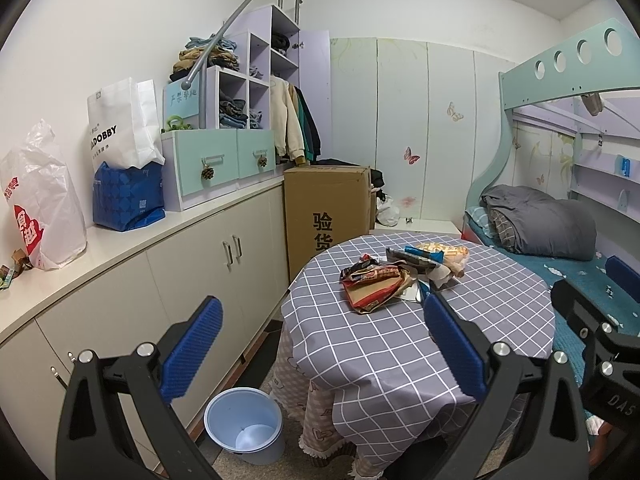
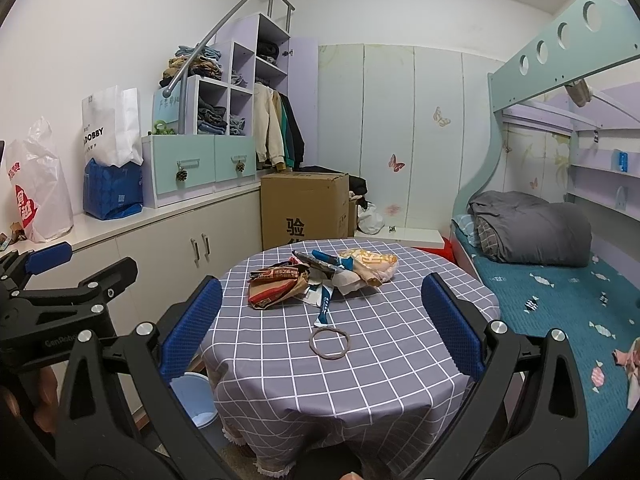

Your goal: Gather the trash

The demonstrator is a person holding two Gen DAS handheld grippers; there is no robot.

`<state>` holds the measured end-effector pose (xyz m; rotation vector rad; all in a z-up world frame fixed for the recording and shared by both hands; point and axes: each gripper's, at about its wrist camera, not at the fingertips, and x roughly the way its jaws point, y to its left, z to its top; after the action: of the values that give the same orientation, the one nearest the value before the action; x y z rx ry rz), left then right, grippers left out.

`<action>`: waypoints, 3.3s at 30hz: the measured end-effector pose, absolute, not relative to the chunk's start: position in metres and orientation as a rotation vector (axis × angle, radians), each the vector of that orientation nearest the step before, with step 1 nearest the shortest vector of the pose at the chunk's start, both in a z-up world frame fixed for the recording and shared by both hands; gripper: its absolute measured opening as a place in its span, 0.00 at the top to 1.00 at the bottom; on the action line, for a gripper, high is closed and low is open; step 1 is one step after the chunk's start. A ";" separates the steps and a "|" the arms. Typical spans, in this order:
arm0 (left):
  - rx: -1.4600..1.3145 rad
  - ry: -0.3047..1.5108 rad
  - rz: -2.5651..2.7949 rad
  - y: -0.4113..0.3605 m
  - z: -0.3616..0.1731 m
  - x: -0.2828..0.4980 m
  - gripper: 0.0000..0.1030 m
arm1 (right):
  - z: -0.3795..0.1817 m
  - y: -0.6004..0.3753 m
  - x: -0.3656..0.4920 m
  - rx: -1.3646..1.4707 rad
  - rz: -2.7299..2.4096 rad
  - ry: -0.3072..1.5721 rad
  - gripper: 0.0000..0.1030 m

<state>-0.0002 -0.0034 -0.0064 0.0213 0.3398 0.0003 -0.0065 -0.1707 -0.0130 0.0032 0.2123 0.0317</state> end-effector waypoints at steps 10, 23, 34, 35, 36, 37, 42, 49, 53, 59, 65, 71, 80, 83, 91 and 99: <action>0.023 0.341 0.001 -0.004 -0.006 0.000 0.04 | -0.014 -0.170 -0.006 0.003 0.033 0.215 0.05; 0.025 0.342 0.001 -0.004 -0.006 0.000 0.04 | -0.025 -0.169 -0.005 0.004 0.038 0.225 0.05; 0.025 0.344 0.002 -0.005 -0.006 0.001 0.04 | -0.024 -0.170 -0.005 0.006 0.043 0.236 0.05; 0.026 0.344 0.001 -0.005 -0.006 0.000 0.04 | -0.024 -0.169 -0.005 0.006 0.043 0.238 0.05; 0.027 0.345 0.001 0.002 -0.009 0.002 0.04 | -0.024 -0.169 -0.005 0.007 0.043 0.240 0.05; 0.027 0.346 0.001 0.002 -0.010 0.002 0.04 | -0.024 -0.170 -0.005 0.008 0.044 0.241 0.05; 0.026 0.347 0.003 0.003 -0.012 0.003 0.04 | -0.023 -0.169 -0.004 0.010 0.043 0.244 0.05; 0.032 0.364 0.010 0.005 -0.026 0.007 0.04 | -0.026 -0.171 0.003 0.015 0.050 0.270 0.05; 0.033 0.413 0.032 0.009 -0.041 0.022 0.04 | -0.033 -0.173 0.019 0.025 0.054 0.308 0.05; 0.027 0.536 0.040 0.010 -0.066 0.060 0.04 | -0.056 -0.183 0.052 0.048 0.033 0.385 0.05; 0.020 0.659 0.011 0.002 -0.092 0.101 0.04 | -0.080 -0.200 0.093 0.084 0.027 0.485 0.05; 0.034 0.722 0.000 -0.010 -0.108 0.136 0.04 | -0.104 -0.214 0.138 0.119 0.060 0.602 0.06; 0.047 0.750 -0.054 -0.030 -0.116 0.167 0.05 | -0.137 -0.221 0.190 0.069 0.083 0.747 0.48; 0.075 0.743 -0.071 -0.038 -0.116 0.177 0.05 | -0.145 -0.219 0.200 0.049 0.102 0.791 0.66; 0.197 0.763 -0.107 -0.062 -0.120 0.211 0.22 | -0.148 -0.231 0.203 0.037 0.098 0.773 0.95; 0.152 0.784 -0.247 -0.106 -0.122 0.225 0.24 | -0.131 -0.267 0.198 0.123 0.023 0.666 0.95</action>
<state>0.2246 -0.1061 -0.1221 0.1517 0.7836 -0.2472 0.1978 -0.2670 -0.1307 0.1228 0.6656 0.0230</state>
